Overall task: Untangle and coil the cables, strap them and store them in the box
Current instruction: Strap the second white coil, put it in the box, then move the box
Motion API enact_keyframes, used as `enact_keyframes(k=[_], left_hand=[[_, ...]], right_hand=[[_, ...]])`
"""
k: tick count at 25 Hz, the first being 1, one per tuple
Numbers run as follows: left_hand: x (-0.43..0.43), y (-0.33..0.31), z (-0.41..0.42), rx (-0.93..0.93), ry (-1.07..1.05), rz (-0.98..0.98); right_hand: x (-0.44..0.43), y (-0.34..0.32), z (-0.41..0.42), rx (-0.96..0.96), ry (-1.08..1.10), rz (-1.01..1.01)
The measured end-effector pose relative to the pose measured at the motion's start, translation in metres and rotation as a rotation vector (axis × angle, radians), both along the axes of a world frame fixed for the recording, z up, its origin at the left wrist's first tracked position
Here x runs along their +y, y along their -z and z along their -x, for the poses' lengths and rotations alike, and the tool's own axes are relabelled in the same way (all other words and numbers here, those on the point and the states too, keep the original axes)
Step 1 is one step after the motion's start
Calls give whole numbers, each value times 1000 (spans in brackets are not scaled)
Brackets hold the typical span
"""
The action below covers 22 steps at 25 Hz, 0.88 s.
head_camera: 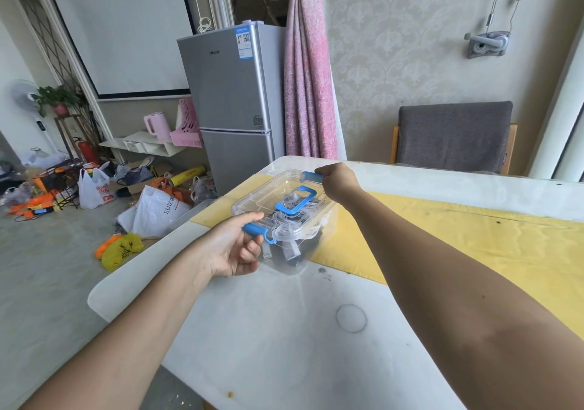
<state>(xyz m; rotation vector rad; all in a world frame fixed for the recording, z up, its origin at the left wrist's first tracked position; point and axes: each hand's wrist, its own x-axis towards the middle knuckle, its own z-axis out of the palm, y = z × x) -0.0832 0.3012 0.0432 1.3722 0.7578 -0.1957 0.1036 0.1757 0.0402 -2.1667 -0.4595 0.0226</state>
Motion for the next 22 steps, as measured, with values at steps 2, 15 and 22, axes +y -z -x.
enact_keyframes(k=[2,15,22], left_hand=[[0,-5,-2,30,26,12],[-5,-31,-11,159,96,-351],[-13,-9,-5,-85,69,-1395]], right_hand=[[0,1,0,1,2,-3],[4,4,-5,12,43,-19],[-1,5,-2,3,22,-20]])
